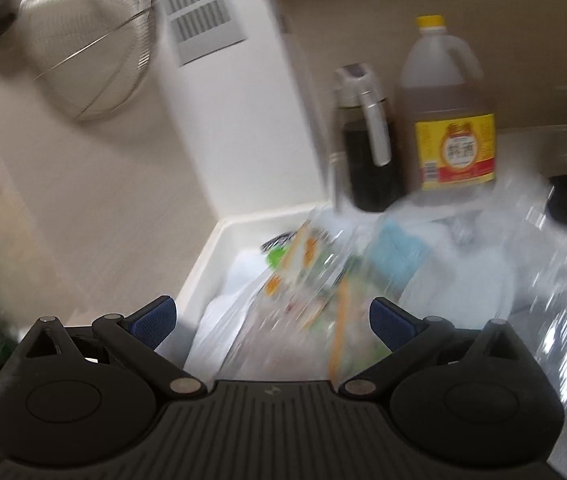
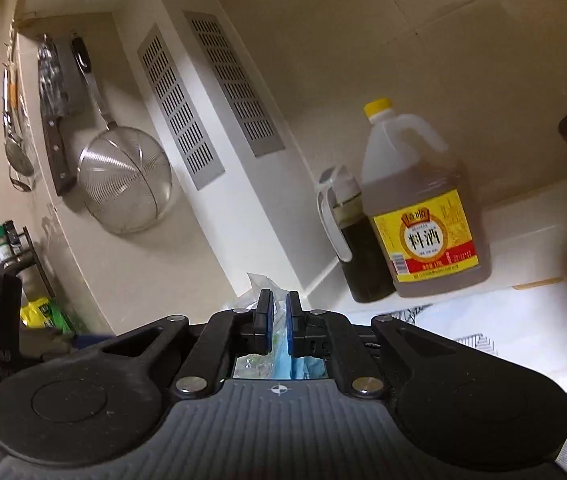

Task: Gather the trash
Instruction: 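Grasp a white snack pouch with the left gripper while the right gripper grasps a clear bag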

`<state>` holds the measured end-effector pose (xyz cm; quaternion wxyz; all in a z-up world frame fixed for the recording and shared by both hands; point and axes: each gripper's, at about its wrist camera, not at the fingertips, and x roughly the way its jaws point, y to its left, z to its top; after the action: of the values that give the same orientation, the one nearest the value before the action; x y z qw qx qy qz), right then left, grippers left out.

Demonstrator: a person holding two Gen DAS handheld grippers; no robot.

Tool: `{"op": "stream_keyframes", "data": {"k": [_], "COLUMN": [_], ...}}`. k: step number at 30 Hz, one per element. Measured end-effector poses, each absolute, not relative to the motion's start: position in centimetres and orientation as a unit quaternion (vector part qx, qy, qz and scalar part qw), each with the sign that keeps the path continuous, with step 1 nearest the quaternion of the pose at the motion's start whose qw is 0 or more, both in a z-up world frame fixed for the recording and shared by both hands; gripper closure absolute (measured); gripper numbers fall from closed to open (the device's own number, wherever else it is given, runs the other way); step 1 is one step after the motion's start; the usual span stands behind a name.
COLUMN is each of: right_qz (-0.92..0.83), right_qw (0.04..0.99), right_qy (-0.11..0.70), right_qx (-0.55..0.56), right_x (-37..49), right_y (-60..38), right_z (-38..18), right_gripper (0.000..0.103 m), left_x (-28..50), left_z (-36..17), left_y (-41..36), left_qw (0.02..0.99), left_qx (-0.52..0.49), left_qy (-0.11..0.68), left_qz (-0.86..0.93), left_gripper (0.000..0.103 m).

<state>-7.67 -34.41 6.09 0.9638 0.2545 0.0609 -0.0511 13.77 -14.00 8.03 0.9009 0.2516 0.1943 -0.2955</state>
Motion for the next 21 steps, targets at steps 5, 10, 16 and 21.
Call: {"op": "stream_keyframes", "data": {"k": [5,10,16,21], "right_qz": [-0.071,-0.066,-0.024,0.033], "right_qw": [0.950,0.932,0.916,0.910], "right_qy": [0.136,0.181,0.202,0.174], "right_qx": [0.270,0.308,0.347,0.375], "right_x": [-5.7,-4.3,-3.4,-3.9], "right_y": [-35.4,-36.2,-35.7,-35.4], "right_z": [4.3,2.5,0.6,1.2], "right_gripper": [0.096,0.076,0.026,0.026], "left_x": [16.2,18.7,19.5,19.1], "left_z": [7.8,6.4,5.7,6.7], "left_y": [-17.6,-19.2,-19.8,-19.2], "left_qw": [0.890,0.881,0.879,0.885], "left_qx": [0.265,0.243,0.227,0.196], "left_qy": [0.216,0.270,0.282,0.275], "left_qz": [-0.301,-0.302,-0.311,-0.320], "left_gripper": [0.002,0.037,0.066,0.069]}}
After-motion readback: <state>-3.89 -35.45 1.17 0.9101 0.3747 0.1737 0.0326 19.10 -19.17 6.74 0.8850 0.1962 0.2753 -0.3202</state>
